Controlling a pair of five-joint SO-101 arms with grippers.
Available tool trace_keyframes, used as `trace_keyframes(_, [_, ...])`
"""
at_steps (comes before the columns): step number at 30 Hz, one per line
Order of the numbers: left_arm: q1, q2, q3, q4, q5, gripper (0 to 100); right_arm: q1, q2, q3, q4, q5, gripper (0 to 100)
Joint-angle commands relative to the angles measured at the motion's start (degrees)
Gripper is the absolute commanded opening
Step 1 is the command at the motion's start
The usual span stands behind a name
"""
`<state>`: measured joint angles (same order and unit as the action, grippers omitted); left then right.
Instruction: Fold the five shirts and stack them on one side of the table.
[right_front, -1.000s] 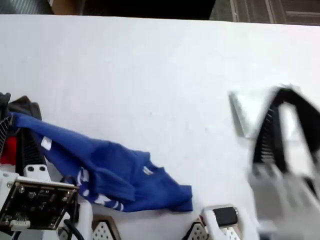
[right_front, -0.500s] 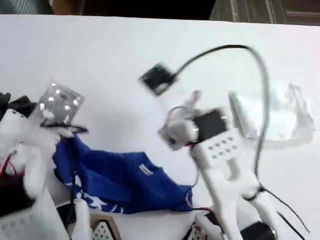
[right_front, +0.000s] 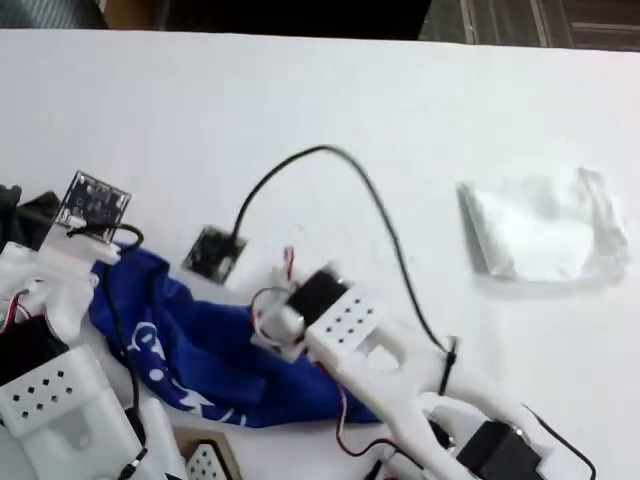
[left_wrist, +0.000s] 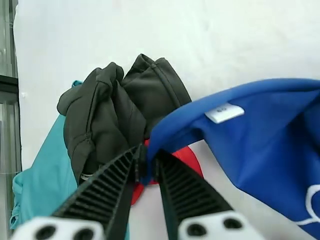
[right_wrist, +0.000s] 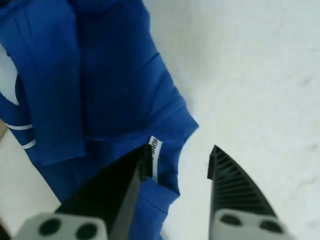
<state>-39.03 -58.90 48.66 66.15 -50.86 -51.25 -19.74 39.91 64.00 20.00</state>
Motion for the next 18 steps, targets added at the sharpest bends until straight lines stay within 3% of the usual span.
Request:
trace_keyframes(1, [-0.62,-0.79,-0.13,-0.88,0.09,3,-1.89,2.24,2.37,-5.41,-0.53,19.3])
trace_keyframes(14, [-0.62,-0.79,-0.22,-0.79,0.18,3,-2.24,16.92,2.90,-16.04,-0.62,19.2])
trace_keyframes(16, [-0.62,-0.79,-0.13,-0.70,0.18,3,-2.24,18.07,2.02,-15.87,-0.35,14.3])
trace_keyframes(18, [-0.44,-0.79,-0.04,-0.70,0.18,3,-1.89,19.03,0.35,-15.34,-0.53,1.6])
